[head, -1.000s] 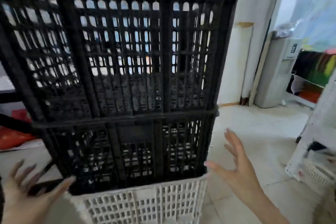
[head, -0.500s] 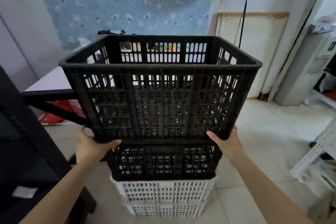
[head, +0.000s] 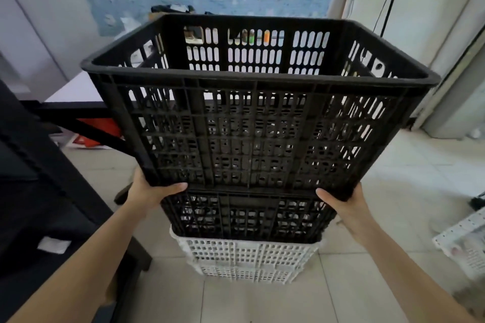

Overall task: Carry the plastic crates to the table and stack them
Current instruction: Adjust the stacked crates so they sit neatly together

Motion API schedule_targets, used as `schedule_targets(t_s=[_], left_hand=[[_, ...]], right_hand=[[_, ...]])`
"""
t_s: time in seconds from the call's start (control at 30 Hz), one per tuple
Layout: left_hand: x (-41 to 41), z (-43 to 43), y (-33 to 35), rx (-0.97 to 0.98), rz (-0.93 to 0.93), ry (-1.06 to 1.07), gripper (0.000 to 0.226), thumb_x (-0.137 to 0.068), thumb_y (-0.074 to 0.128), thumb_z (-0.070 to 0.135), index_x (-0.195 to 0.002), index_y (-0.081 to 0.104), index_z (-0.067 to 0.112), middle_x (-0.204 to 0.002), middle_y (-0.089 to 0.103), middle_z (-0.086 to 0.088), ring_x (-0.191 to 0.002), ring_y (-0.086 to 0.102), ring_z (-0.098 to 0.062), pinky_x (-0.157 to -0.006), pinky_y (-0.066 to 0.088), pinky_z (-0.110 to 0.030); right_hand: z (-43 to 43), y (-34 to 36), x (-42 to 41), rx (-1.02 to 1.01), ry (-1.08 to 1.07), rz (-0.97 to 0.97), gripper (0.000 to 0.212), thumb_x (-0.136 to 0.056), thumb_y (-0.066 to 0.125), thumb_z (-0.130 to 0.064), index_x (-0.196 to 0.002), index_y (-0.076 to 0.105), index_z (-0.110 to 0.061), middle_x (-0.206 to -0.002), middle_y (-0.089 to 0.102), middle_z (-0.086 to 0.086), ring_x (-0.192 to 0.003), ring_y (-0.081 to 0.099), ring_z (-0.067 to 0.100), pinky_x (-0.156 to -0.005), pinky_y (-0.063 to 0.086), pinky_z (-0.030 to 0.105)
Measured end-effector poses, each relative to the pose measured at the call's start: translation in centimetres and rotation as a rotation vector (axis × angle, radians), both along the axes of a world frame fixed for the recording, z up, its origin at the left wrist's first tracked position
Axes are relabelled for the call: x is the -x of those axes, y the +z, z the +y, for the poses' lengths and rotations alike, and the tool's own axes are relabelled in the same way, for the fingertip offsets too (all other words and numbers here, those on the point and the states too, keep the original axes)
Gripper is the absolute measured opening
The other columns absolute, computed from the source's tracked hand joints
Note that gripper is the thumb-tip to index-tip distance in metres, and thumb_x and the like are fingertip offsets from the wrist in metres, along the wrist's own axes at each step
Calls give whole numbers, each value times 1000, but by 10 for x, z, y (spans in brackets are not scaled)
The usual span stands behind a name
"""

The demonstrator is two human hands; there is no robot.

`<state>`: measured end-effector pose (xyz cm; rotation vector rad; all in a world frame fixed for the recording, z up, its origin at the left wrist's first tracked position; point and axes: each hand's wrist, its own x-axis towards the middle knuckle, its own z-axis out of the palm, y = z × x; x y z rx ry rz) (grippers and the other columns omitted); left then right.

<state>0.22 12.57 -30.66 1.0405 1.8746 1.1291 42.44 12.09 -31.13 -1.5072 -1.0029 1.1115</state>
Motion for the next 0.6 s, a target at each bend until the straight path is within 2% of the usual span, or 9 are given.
schedule_targets(t_s=[0.07,0.2,0.3,0.37,0.43,0.5,0.6], left_hand=[[-1,8,1,-25,7,-4,109,-26,92,45,-124,51,23,-108,60,16,-114,56,-17,-97,47,-39],[-2,25,-3,-46,9,-5,100,-46,96,29,-132,47,21,-128,59,3,-124,54,-24,-104,45,-49],[-3,37,-6,-81,-1,10,104,-49,96,27,-137,40,21,-135,57,-1,-127,53,-26,-105,44,-54],[-5,43,-7,-86,29,27,105,-51,95,29,-138,37,22,-136,55,0,-128,52,-25,-106,44,-53],[-8,50,-9,-92,49,46,105,-52,95,30,-138,36,21,-136,54,0,-128,51,-25,-107,43,-52],[-10,59,-9,-92,70,64,103,-53,94,31,-138,37,21,-136,54,1,-128,51,-25,-107,43,-49],[-7,71,-8,-48,64,83,104,-52,93,34,-138,35,25,-138,53,1,-130,51,-26,-105,45,-52]], right_hand=[[9,2,1,12,21,19,77,-75,77,-9,-137,33,-19,-123,53,-6,-112,51,18,-97,43,48],[37,6,1,29,53,38,81,-76,77,-11,-141,30,-23,-124,50,-8,-113,49,18,-96,41,47],[59,7,0,55,64,63,80,-76,77,-11,-140,32,-24,-120,53,-12,-113,49,16,-86,40,39],[72,9,0,65,70,70,77,-76,77,-12,-139,34,-24,-111,57,-18,-109,51,14,-73,44,31],[84,10,1,70,69,76,75,-76,77,-11,-138,36,-24,-113,58,-17,-107,53,14,-64,42,26],[94,9,1,64,66,79,74,-76,76,-10,-137,37,-24,-122,57,-11,-111,54,16,-71,44,29],[105,6,4,59,71,74,75,-76,77,-11,-137,35,-25,-122,57,-12,-112,53,15,-84,40,39]])
